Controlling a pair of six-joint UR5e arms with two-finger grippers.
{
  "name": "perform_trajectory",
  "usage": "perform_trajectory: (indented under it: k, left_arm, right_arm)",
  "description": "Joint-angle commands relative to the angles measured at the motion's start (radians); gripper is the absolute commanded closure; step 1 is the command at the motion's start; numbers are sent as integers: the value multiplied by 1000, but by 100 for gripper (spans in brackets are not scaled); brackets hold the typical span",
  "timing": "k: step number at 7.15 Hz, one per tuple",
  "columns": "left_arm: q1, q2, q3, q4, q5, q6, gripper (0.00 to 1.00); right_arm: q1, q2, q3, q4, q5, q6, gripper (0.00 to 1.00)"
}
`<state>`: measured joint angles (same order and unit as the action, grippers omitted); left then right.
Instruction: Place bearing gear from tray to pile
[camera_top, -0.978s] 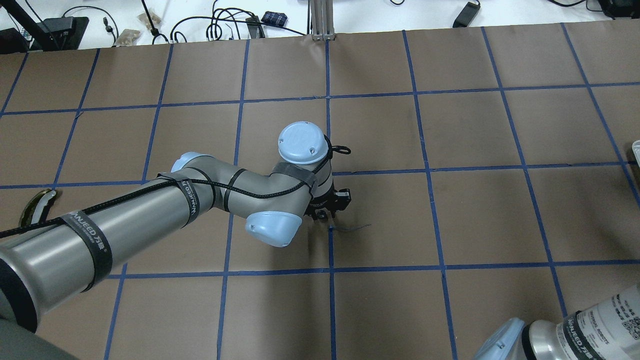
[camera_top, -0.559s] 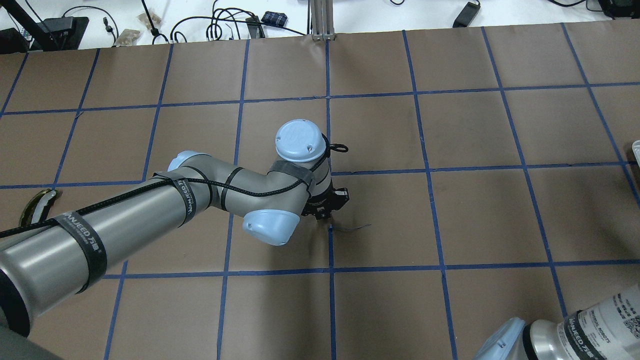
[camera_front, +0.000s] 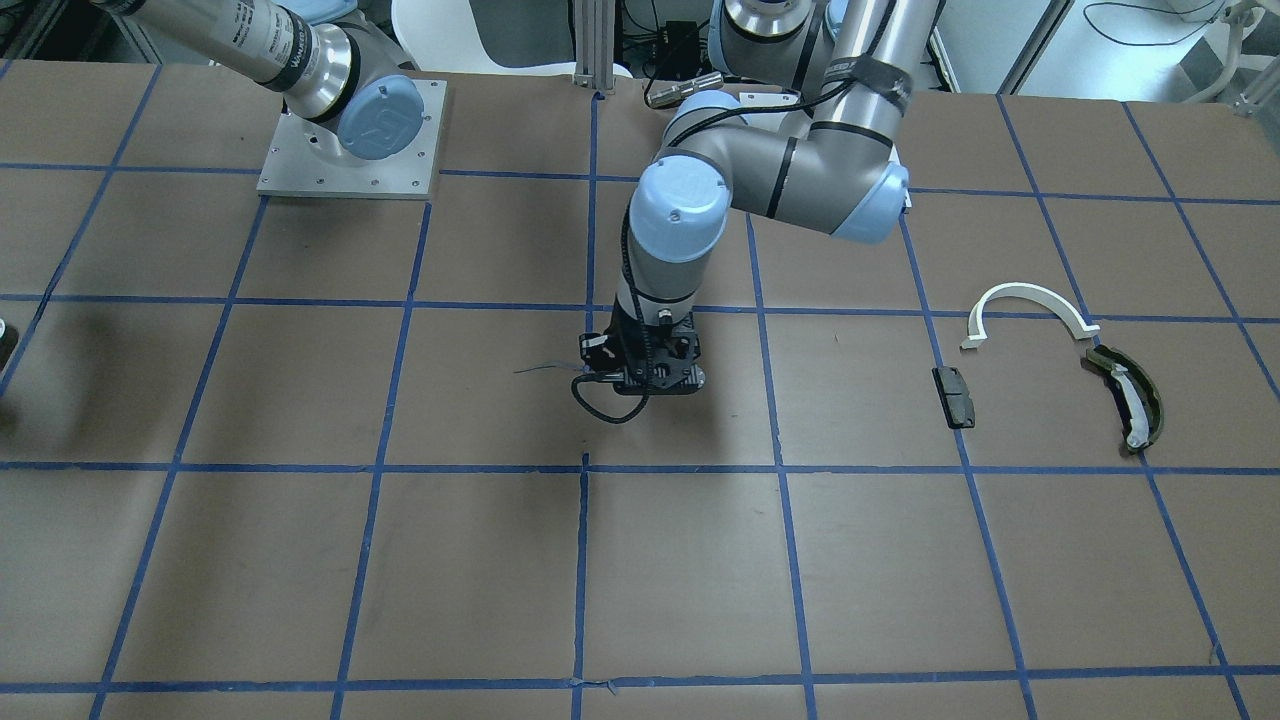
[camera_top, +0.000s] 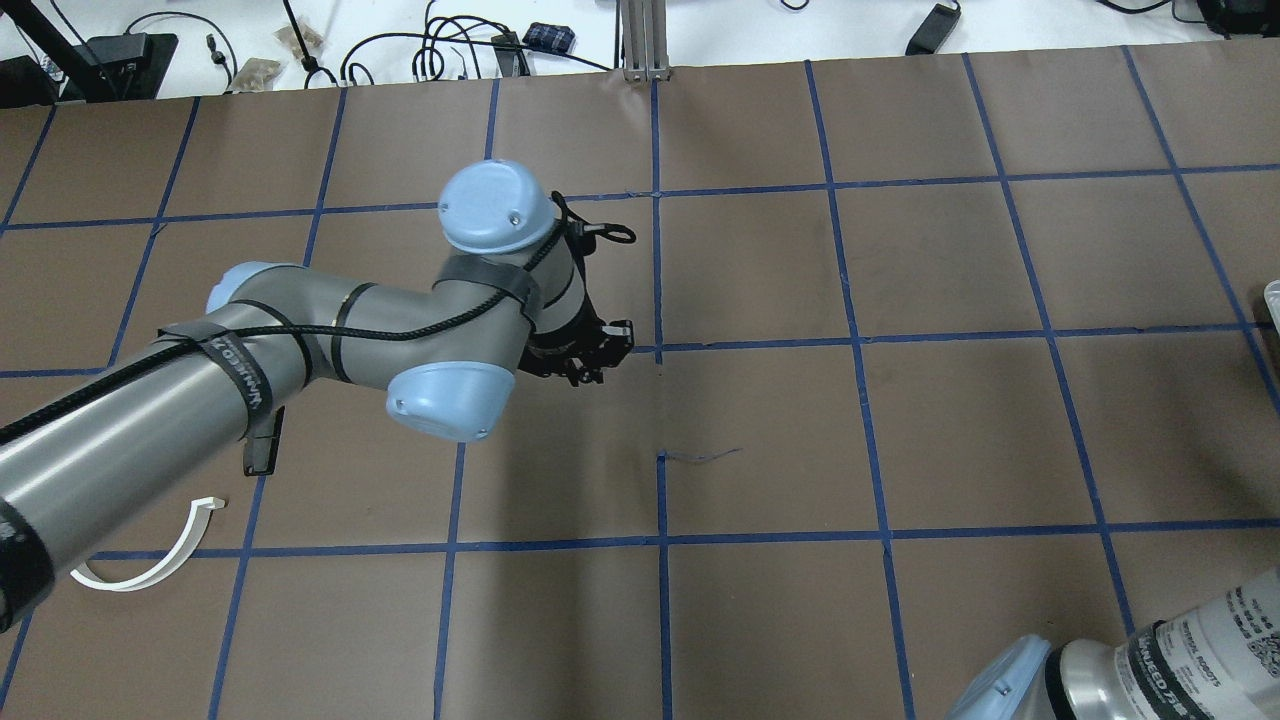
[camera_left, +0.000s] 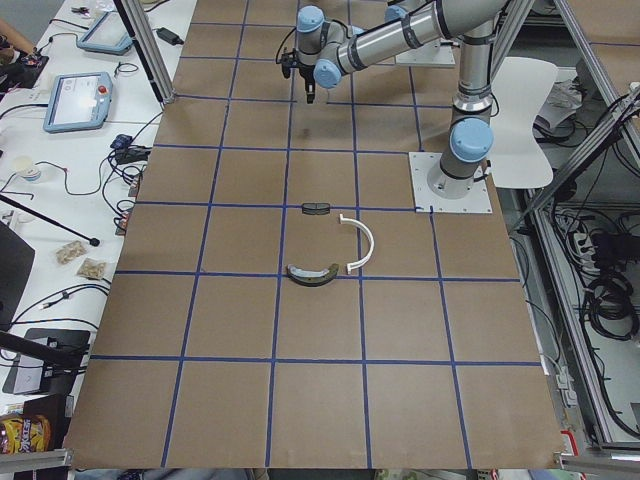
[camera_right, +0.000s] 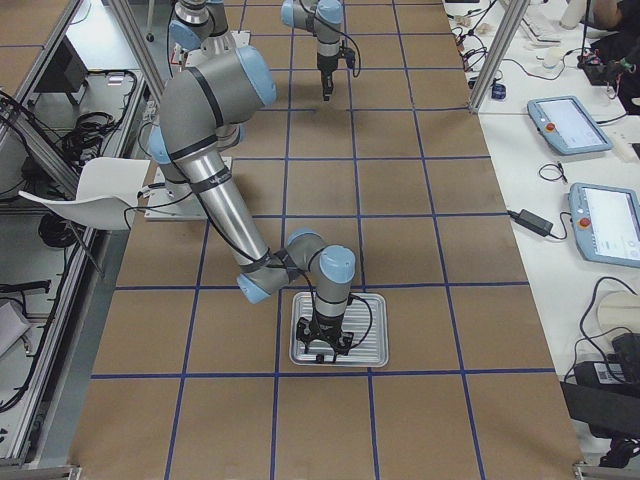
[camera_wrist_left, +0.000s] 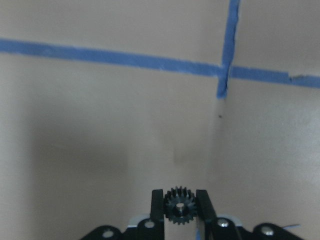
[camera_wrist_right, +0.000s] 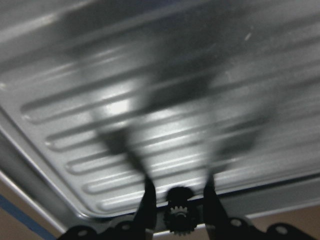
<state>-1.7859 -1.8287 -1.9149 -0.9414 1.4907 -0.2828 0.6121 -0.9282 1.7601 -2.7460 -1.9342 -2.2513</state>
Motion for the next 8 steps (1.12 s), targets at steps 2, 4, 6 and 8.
perform_trajectory:
  k: [2,4,6,8]
  left_arm:
    - [355,101,-10,-178,137,501,100]
    - [631,103,-12,-185,138,708,100]
    - [813,72,-18,-171,141,888,100]
    - [839,2,-19,-154,138,953,100]
  right_arm:
    - [9,-64,-5,85,1,10,100]
    - [34,-127,-5,159,41,67,100]
    - [145,-200,-1,298,102,273,100]
    - [297,-328,2,522,162,672,100]
